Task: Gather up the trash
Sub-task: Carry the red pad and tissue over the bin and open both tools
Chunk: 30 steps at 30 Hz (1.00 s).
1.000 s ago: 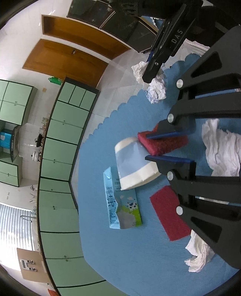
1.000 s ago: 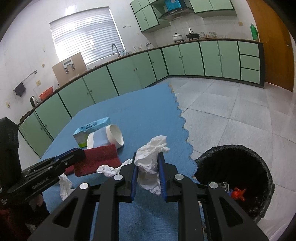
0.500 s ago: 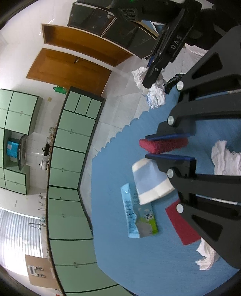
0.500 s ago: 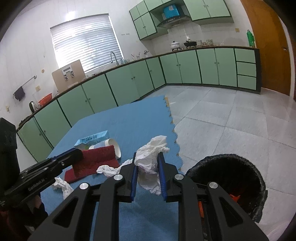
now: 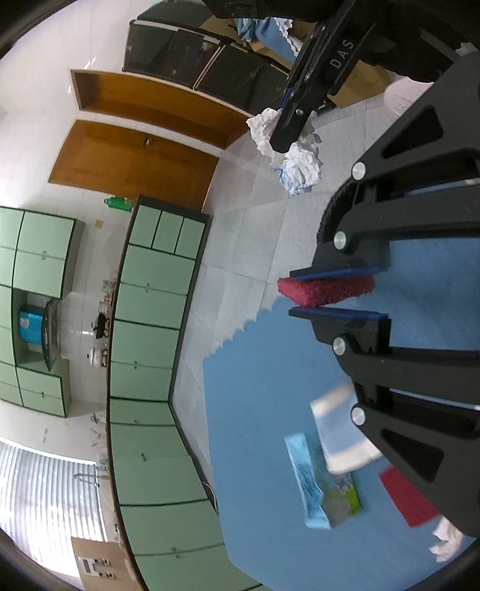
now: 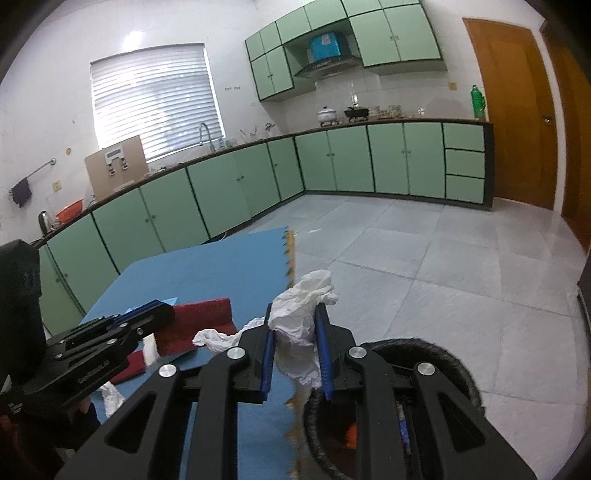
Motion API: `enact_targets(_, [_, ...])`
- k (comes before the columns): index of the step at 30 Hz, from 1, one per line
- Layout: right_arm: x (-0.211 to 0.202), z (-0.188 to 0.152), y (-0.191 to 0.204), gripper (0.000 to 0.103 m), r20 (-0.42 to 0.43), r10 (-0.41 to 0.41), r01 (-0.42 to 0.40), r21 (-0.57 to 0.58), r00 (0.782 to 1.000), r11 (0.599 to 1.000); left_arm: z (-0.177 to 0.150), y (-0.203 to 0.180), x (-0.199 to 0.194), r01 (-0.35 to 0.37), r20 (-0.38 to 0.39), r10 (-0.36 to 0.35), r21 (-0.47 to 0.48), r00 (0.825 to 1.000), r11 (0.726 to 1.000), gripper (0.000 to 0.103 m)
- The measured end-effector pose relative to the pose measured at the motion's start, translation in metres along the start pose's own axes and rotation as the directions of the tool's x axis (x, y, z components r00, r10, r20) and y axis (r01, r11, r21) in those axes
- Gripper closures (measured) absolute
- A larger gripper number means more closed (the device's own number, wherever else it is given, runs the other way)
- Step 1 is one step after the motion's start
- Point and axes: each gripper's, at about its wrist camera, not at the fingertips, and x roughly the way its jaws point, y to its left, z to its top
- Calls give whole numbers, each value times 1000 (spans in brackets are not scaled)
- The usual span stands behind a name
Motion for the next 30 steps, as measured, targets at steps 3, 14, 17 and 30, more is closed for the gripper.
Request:
enact_targets(3, [-3,7,-13,83,12,-29,28,5,1000,1000,8,-16,12,27,9,-27,20,1000,999,90])
enact_targets(14, [15,9,-77,83,-18,-138,138,53,990,989,13,-81,79,96,-40,-93,80,995,992,90])
enact_targets(17, [25,0,-100,83,-44,-163,166,75,986,983,9,-94,104,99,-80,-92,89,993,991,90])
enact_targets(30, [79,-30,-165,74,-182,-194,220,139,964,965,-10,-125,187,125,-252,-99,90,963,988,88])
